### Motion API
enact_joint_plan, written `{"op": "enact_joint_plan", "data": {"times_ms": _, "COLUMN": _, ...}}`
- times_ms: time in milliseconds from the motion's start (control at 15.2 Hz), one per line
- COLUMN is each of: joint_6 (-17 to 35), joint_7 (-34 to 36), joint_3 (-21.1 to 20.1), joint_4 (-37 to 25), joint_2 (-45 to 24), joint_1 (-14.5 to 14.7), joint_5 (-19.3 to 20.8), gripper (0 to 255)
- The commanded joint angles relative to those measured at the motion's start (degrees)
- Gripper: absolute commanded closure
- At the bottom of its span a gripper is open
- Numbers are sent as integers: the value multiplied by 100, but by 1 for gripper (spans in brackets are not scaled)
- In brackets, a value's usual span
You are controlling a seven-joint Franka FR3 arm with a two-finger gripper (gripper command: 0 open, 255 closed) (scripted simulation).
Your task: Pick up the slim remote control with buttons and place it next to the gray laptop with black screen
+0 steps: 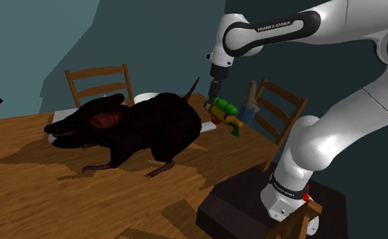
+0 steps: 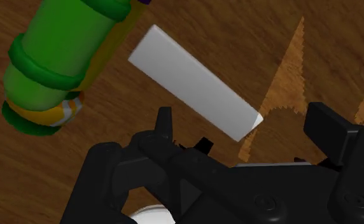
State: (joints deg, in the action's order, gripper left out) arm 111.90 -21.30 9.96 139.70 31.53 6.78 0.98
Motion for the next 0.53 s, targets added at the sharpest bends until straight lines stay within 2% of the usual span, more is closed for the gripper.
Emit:
{"op": "enact_joint_plan", "data": {"times_ms": 0, "joint_6": 370, "joint_7": -627, "joint_3": 107, "joint_4": 155, "joint_2": -267, "joint_1": 162, "joint_5": 101, "gripper": 0}}
{"op": "enact_joint_plan", "data": {"times_ms": 462, "joint_6": 1618, "joint_7": -2683, "joint_3": 437, "joint_4": 294, "joint_2": -1536, "joint_1": 663, "joint_5": 358, "gripper": 0}}
